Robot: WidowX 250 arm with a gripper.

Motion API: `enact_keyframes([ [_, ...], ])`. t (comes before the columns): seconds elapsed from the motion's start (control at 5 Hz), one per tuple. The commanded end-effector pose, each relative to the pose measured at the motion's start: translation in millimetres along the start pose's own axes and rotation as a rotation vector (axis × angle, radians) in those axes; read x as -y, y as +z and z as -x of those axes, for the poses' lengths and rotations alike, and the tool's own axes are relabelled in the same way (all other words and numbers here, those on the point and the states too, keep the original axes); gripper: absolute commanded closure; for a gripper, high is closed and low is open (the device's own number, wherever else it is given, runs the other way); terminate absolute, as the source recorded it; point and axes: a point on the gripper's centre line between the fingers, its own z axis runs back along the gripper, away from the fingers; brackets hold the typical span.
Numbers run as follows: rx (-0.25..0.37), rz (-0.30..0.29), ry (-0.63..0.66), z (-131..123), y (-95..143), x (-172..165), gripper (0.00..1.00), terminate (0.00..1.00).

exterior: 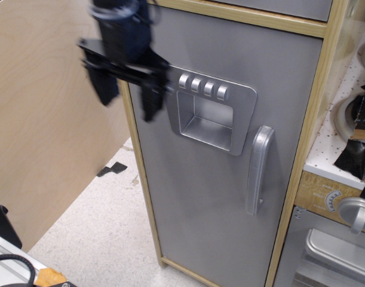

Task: Open fridge

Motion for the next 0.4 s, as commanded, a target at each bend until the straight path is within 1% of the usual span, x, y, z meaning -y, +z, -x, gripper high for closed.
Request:
enact_keyframes([
  [0.0, 0.097, 0.081, 0.016, -48, -31, 50, 0.0, 0.0],
  [0.2, 0.174, 0.098, 0.033, -62, -52, 67, 0.0, 0.0],
])
